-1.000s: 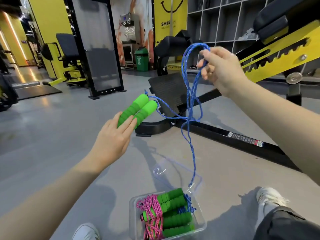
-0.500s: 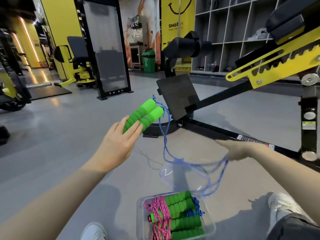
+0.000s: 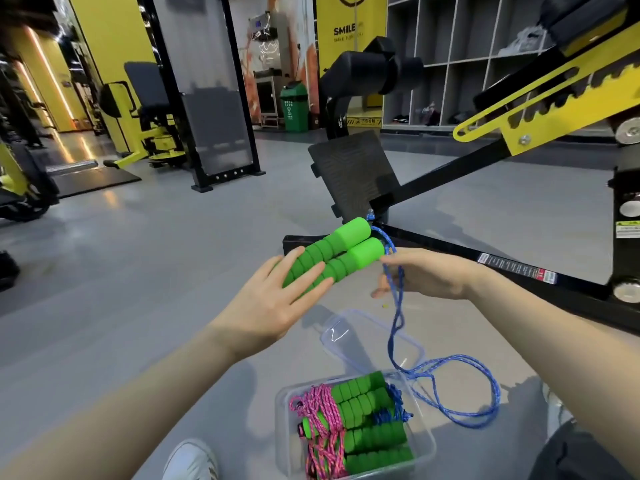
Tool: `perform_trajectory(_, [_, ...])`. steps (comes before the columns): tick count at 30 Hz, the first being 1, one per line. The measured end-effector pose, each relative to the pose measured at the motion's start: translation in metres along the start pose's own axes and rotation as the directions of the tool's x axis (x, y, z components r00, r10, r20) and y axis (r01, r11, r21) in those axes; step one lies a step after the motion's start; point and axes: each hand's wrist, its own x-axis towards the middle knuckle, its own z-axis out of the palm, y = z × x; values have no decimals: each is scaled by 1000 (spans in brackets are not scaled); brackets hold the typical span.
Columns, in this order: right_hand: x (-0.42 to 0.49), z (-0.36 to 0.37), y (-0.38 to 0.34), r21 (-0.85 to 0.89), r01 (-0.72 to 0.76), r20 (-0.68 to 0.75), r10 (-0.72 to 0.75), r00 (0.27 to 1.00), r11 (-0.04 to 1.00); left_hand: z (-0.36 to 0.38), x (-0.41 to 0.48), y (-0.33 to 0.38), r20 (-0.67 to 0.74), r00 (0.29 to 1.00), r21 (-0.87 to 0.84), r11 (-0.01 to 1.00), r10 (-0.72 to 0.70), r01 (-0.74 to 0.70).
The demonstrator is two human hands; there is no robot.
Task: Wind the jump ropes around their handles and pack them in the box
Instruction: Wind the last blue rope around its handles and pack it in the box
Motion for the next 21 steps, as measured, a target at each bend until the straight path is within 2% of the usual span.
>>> perform_trajectory(3, [-11, -21, 1, 29, -86, -34, 87, 996, 996, 2, -6, -1, 23, 1000, -6, 1000, -12, 13])
perform_trajectory(6, [-19, -36, 0, -1, 4, -209, -4, 978, 1000, 0, -8, 2, 21, 1000, -54, 999, -4, 5])
perform_trajectory(9, [-18, -42, 1, 22, 195, -442, -166, 881, 980, -13, 4, 15, -54, 998, -136, 991, -18, 10])
perform_trajectory(11, [-16, -39, 1, 88, 275, -554, -182, 812, 958, -24, 19, 26, -96, 994, -197, 980, -47, 27])
perform_trajectory(14, [-10, -34, 7, 92, 329, -641, -197, 742, 940, -33, 37, 41, -134, 987, -286, 957, -91, 49])
perform_trajectory(16, [-2, -26, 14, 51, 319, -701, -193, 686, 947, -33, 42, 46, -152, 980, -314, 947, -127, 74])
perform_trajectory(19, [10, 4, 23, -19, 209, -772, -147, 618, 978, -31, 43, 45, -171, 963, -299, 942, -208, 150])
perform_trajectory(21, [15, 26, 24, 1, 191, -797, -115, 592, 982, -28, 43, 39, -172, 952, -272, 941, -255, 203])
